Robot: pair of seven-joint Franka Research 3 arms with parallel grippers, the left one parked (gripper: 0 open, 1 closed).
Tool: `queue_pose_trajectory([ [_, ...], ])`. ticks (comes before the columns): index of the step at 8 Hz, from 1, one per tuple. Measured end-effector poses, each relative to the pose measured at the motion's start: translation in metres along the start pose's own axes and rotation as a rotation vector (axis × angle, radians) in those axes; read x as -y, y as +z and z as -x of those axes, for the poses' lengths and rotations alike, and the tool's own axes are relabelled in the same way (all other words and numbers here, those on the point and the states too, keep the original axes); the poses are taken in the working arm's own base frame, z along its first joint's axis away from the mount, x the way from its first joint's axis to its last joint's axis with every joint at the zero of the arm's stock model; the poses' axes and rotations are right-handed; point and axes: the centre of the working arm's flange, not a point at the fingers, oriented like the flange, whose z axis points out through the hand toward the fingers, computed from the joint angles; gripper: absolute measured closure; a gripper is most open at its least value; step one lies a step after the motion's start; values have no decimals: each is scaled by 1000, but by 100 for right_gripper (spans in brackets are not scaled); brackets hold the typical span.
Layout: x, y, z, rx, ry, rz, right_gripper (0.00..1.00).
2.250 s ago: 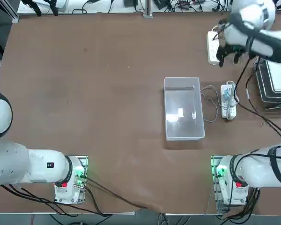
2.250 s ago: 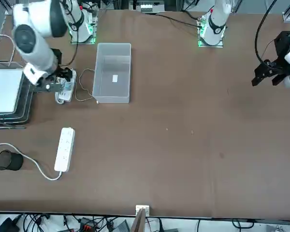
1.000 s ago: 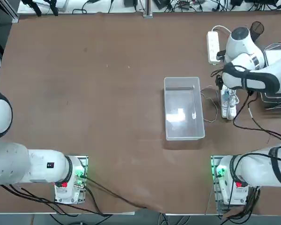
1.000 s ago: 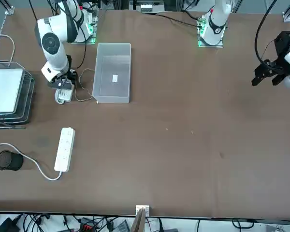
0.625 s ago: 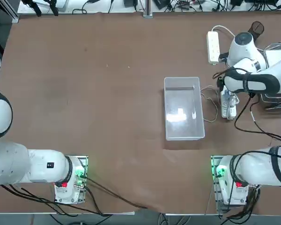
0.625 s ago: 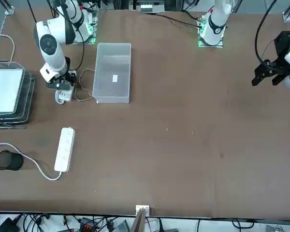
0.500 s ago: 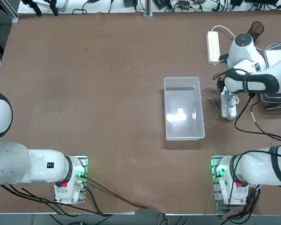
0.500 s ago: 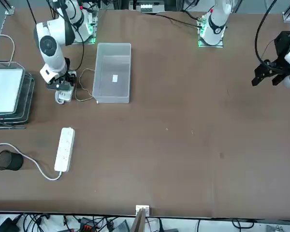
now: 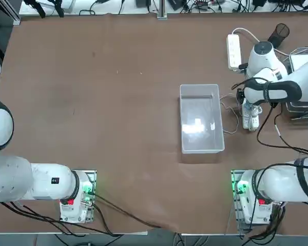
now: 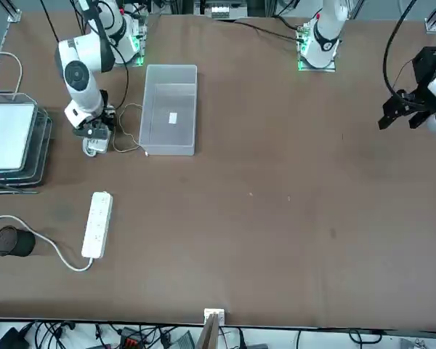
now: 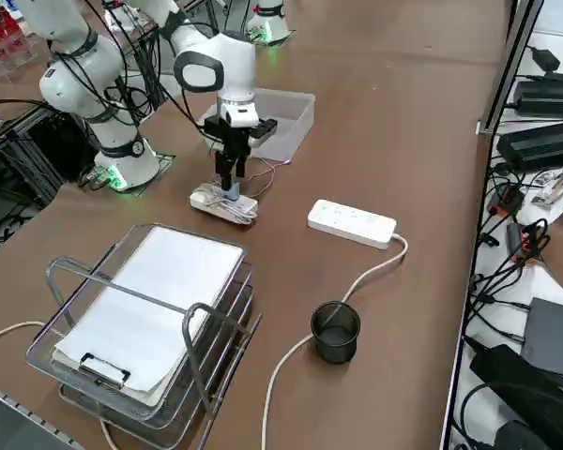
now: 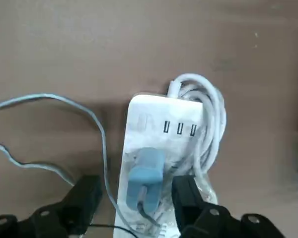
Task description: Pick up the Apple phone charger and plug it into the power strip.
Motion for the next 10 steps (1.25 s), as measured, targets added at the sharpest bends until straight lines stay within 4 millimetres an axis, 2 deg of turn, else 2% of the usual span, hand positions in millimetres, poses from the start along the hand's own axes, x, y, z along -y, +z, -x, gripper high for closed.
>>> queue_pose_trajectory([
  [4,2,8,1,3,-11,33,20],
  [10,1,12,4,32,-15,52,45],
])
